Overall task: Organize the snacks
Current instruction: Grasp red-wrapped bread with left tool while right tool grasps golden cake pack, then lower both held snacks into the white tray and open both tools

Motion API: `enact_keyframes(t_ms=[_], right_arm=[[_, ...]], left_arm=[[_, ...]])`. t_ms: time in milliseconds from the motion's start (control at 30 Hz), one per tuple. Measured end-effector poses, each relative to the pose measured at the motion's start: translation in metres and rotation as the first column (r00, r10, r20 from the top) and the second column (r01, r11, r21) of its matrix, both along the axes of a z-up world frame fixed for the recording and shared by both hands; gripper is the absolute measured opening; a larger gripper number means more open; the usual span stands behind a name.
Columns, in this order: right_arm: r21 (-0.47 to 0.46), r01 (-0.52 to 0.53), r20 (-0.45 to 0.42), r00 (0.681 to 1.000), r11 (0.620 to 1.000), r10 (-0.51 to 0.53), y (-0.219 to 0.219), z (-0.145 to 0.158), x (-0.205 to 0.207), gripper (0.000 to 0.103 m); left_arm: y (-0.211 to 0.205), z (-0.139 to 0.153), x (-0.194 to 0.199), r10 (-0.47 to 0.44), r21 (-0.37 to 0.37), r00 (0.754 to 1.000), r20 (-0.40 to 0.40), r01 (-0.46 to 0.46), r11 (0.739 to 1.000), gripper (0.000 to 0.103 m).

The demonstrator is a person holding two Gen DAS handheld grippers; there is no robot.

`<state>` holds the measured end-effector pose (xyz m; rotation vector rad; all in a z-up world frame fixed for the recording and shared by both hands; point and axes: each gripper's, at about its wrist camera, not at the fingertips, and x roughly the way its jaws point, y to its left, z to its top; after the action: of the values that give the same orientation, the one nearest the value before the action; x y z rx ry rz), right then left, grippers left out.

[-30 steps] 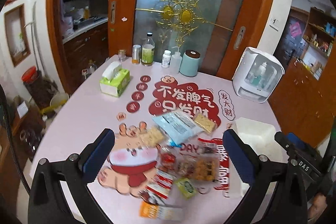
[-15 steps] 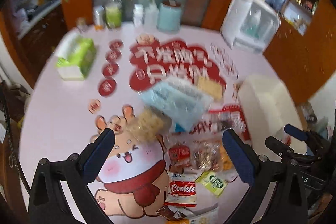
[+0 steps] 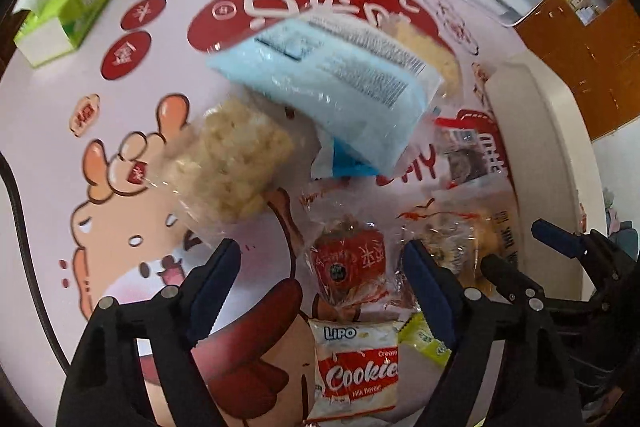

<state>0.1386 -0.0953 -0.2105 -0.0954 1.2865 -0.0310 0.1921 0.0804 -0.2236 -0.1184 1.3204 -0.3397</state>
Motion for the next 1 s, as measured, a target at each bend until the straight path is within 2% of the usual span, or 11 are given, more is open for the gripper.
enact_keyframes(t_ms=[133, 233, 500, 567, 600, 633, 667, 767, 800, 900, 1000], right_arm=[[0.04, 0.012, -0.015, 1.0, 0.999, -0.012, -0.005, -0.006, 0.003, 0.078], [0.049, 0.022, -0.027, 0.999, 0.999, -0.021, -0.006, -0.01, 0.006, 0.088], [0.148, 0.06, -0.082, 0.995, 0.987, -0.048, -0.013, -0.024, 0.015, 0.093], [0.108, 0.056, -0.126, 0.991, 0.993, -0.043, -0.01, -0.034, 0.017, 0.092], [0.094, 0.051, -0.146, 0.989, 0.994, -0.037, -0.007, -0.04, 0.016, 0.09], [0.107, 0.05, -0.154, 0.988, 0.993, -0.033, -0.006, -0.043, 0.014, 0.089], [0.098, 0.043, -0.141, 0.99, 0.994, -0.029, -0.004, -0.042, 0.013, 0.086], [0.115, 0.049, -0.135, 0.99, 0.992, -0.033, -0.003, -0.04, 0.012, 0.081], [0.122, 0.054, -0.135, 0.99, 0.991, -0.038, -0.004, -0.04, 0.012, 0.08], [0.126, 0.059, -0.126, 0.991, 0.99, -0.043, -0.004, -0.038, 0.01, 0.078], [0.128, 0.058, -0.107, 0.993, 0.99, -0.045, -0.003, -0.033, 0.003, 0.076]], left_arm=[[-0.003, -0.013, 0.006, 0.007, 0.008, 1.0, -0.03, -0.007, 1.0, 0.079], [-0.006, -0.02, 0.01, 0.009, 0.026, 0.999, -0.046, -0.008, 1.0, 0.078], [-0.026, -0.024, 0.009, -0.041, 0.127, 0.999, -0.03, 0.044, 0.991, 0.078], [-0.031, -0.024, 0.007, -0.047, 0.162, 0.999, -0.026, 0.051, 0.985, 0.072], [-0.032, -0.024, 0.007, -0.052, 0.174, 0.998, -0.024, 0.056, 0.983, 0.064], [-0.035, -0.023, 0.006, -0.055, 0.172, 0.998, -0.024, 0.059, 0.983, 0.053], [-0.037, -0.023, 0.007, -0.058, 0.171, 0.998, -0.027, 0.062, 0.983, 0.05], [-0.033, -0.023, 0.002, -0.063, 0.167, 0.998, -0.031, 0.067, 0.984, 0.047], [-0.031, -0.023, 0.0, -0.063, 0.163, 0.998, -0.029, 0.067, 0.984, 0.043], [-0.02, -0.023, -0.003, -0.033, 0.108, 0.999, -0.038, 0.037, 0.993, 0.042], [-0.008, -0.017, -0.008, -0.008, 0.083, 1.0, -0.022, 0.01, 0.996, 0.042]])
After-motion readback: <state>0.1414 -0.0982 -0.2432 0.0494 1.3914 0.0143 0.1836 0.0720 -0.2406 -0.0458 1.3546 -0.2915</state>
